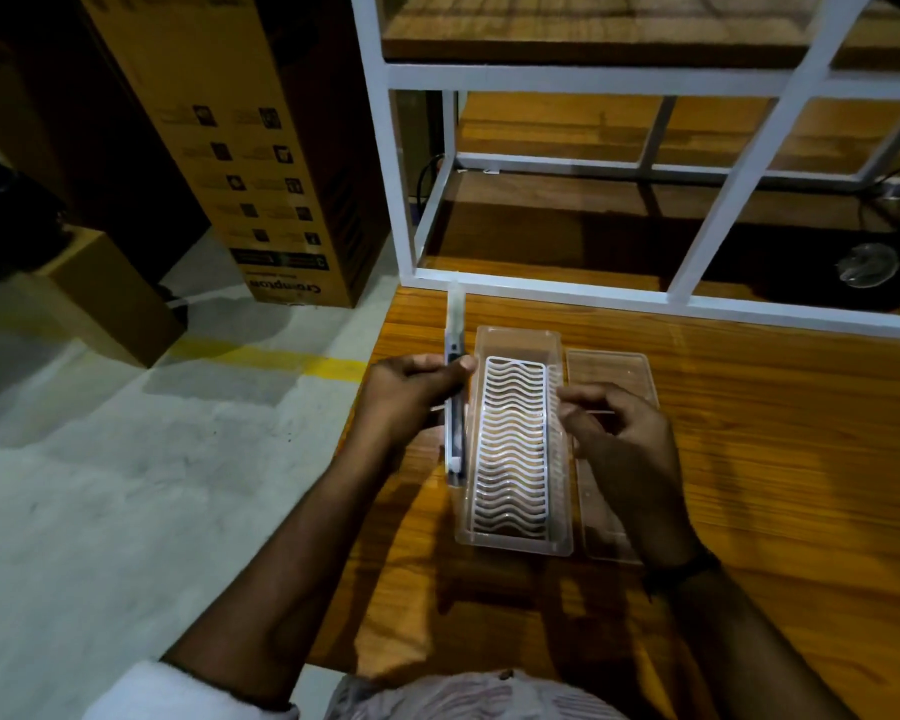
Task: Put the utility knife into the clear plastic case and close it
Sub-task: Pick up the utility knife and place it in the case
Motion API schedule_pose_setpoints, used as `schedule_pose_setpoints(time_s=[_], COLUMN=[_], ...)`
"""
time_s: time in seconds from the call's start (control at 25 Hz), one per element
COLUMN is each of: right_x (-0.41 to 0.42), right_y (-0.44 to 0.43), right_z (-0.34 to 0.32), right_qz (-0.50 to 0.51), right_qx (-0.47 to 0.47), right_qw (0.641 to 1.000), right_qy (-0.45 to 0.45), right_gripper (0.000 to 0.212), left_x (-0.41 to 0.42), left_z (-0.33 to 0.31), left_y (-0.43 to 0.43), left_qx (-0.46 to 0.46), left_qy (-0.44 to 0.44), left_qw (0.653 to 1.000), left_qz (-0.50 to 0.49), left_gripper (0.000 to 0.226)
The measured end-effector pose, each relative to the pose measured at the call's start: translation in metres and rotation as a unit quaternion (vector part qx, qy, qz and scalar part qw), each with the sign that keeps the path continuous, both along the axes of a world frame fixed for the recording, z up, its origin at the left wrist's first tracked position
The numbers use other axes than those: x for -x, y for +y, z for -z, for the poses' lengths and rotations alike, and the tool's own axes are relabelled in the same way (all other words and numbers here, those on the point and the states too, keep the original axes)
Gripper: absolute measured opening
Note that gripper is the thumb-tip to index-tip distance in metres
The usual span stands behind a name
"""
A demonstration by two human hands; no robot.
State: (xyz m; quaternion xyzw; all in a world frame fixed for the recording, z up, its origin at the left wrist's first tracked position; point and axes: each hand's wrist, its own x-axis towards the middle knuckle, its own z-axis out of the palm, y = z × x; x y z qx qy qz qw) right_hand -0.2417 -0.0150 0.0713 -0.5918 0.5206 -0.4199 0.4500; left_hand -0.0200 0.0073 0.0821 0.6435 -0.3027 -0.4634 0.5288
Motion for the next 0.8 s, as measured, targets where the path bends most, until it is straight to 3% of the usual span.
schedule_pose_setpoints(time_s=[0.16,0.32,0.52,0.68,0.8], right_x=[-0.030,-0.032,-0.027,-0.027,-0.025], right_y=[-0.004,-0.006,-0.009,-0.011,-0.016], right_z=[-0.024,-0.027,-0.024,-0.021,-0.018], right_qz=[-0.114,-0.165,-0.175,-0.139,-0.114], right_qx=[-0.173,-0.233,-0.222,-0.157,-0.135], right_qw=[0.955,0.922,0.927,0.948,0.952], right_qy=[-0.210,-0.261,-0.245,-0.241,-0.250], right_gripper=[0.023,0.041,0.026,0.018,0.014], left_x=[0.029,0.035,0.038,0.033,0.024], left_z=[-0.006,-0.007,-0.012,-0.015,-0.014], left_y=[0.011,0.018,0.028,0.042,0.062], left_qx=[0.059,0.083,0.100,0.094,0.081], left_qy=[0.029,-0.041,-0.093,-0.086,-0.158], left_qw=[0.997,0.995,0.989,0.982,0.950], left_qz=[0.043,0.037,0.054,0.141,0.257], left_gripper=[0.020,0.038,0.042,0.067,0.097])
